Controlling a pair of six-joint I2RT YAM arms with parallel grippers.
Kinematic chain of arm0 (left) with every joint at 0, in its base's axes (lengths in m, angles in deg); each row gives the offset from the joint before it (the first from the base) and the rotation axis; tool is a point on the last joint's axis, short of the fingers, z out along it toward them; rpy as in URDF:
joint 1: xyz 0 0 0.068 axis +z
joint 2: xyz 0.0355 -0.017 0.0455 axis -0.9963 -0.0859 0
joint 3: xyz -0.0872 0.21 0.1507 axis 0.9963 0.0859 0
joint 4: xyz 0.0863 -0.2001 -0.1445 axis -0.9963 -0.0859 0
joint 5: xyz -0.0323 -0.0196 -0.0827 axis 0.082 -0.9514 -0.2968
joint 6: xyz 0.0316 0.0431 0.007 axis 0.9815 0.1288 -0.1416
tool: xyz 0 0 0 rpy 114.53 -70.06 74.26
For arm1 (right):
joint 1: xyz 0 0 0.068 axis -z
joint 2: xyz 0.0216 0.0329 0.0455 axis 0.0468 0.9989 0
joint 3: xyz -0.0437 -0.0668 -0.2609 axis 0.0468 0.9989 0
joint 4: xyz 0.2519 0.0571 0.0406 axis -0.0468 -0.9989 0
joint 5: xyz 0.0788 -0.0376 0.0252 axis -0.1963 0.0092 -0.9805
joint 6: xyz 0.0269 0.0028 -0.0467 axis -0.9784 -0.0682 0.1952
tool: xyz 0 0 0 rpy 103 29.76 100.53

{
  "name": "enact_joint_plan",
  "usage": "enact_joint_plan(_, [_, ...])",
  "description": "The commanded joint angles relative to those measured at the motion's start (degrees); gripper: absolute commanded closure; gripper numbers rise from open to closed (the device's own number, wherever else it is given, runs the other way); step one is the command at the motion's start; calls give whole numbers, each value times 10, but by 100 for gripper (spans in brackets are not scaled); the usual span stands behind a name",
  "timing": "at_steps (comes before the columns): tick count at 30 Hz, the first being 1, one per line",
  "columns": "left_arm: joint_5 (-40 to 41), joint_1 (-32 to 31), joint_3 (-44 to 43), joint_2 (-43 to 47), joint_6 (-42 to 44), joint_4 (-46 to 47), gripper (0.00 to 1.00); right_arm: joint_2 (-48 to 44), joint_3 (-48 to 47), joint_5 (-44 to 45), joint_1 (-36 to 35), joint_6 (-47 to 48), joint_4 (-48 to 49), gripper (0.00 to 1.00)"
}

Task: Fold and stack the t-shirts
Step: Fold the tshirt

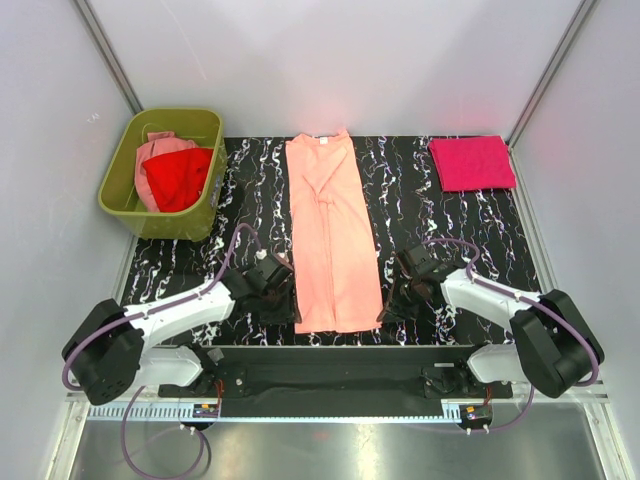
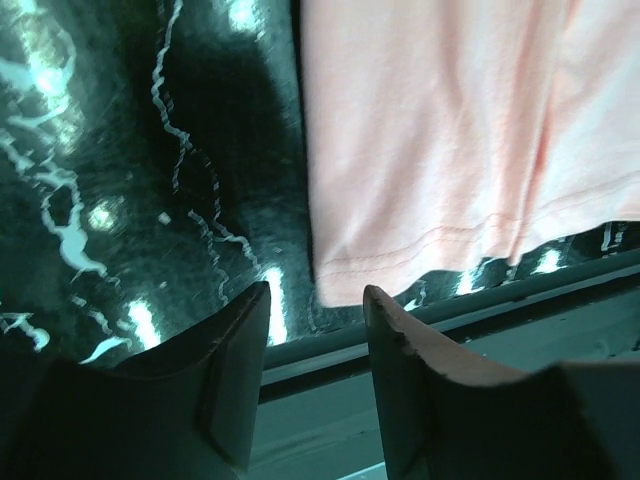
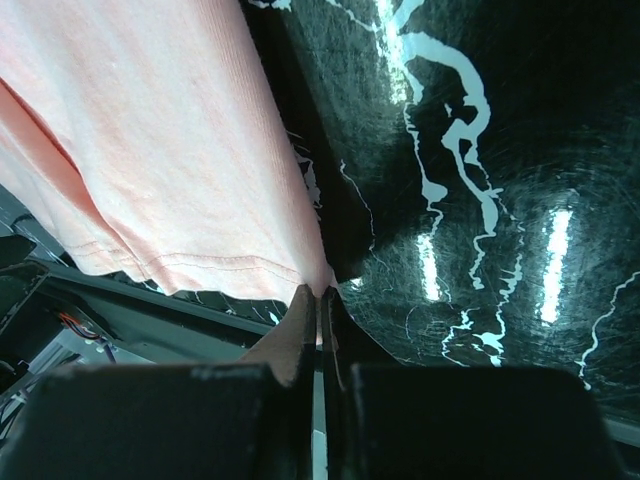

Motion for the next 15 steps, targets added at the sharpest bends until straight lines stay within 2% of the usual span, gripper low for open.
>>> enact_joint_plan(1, [-29,-2,23,11,-17,59,52,3,9,2,-10,-14,13,100])
enact_joint_plan(6, [-26,-3,38,-7,-30,59,58,5,15,5,-14,-16,15,100])
enact_joint_plan(9, [-3,-4,44,-7,-30,52,58,3,14,8,-15,-17,13,100])
enact_joint_plan(15, [-17,-3,57,-13,-30,82,62,1,12,6,-18,-19,12,100])
